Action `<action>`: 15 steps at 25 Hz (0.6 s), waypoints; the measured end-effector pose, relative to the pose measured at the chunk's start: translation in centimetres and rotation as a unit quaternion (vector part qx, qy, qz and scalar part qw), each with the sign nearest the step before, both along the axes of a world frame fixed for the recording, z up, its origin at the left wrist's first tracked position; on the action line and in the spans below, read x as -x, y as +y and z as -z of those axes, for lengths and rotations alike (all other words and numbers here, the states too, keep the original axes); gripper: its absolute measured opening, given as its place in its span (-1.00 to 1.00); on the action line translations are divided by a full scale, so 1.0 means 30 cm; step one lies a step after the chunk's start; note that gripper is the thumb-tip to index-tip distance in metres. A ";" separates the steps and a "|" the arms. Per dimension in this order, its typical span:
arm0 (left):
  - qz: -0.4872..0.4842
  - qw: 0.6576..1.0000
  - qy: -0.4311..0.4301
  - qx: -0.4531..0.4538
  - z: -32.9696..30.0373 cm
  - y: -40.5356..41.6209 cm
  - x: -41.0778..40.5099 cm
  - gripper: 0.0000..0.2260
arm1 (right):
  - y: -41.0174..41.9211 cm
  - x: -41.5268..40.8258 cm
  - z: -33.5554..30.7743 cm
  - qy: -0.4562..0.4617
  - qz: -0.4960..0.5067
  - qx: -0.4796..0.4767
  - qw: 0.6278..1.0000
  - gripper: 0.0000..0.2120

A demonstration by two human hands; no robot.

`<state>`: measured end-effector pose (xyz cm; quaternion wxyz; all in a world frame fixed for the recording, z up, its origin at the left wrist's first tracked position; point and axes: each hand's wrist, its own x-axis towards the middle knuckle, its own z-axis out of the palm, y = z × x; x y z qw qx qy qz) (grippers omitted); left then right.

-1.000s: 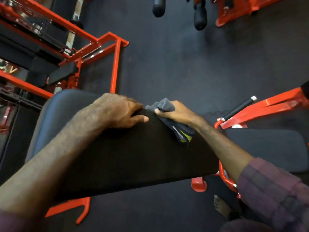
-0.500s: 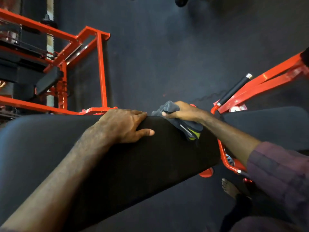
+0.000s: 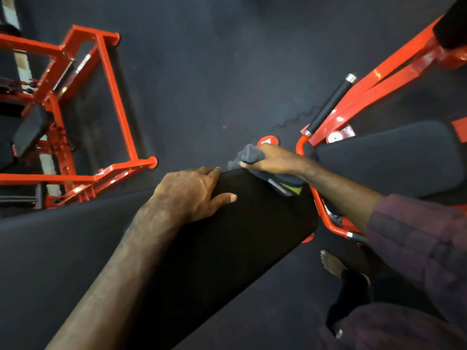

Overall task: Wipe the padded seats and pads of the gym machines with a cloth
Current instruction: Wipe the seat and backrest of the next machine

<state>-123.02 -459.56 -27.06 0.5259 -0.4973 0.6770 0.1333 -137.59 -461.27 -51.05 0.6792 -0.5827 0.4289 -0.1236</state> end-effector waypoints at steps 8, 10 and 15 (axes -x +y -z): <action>0.008 0.999 0.012 -0.034 0.186 -0.031 0.064 -0.23 | 0.046 0.081 0.181 0.028 0.054 -0.066 0.996 -0.58; 0.016 0.999 0.020 -0.046 0.259 -0.042 0.091 -0.24 | 0.078 0.064 0.220 0.009 0.071 -0.066 0.995 -0.52; 0.030 0.997 0.036 -0.056 0.419 -0.052 0.122 -0.27 | 0.064 0.111 0.347 0.076 0.149 -0.099 0.981 -0.55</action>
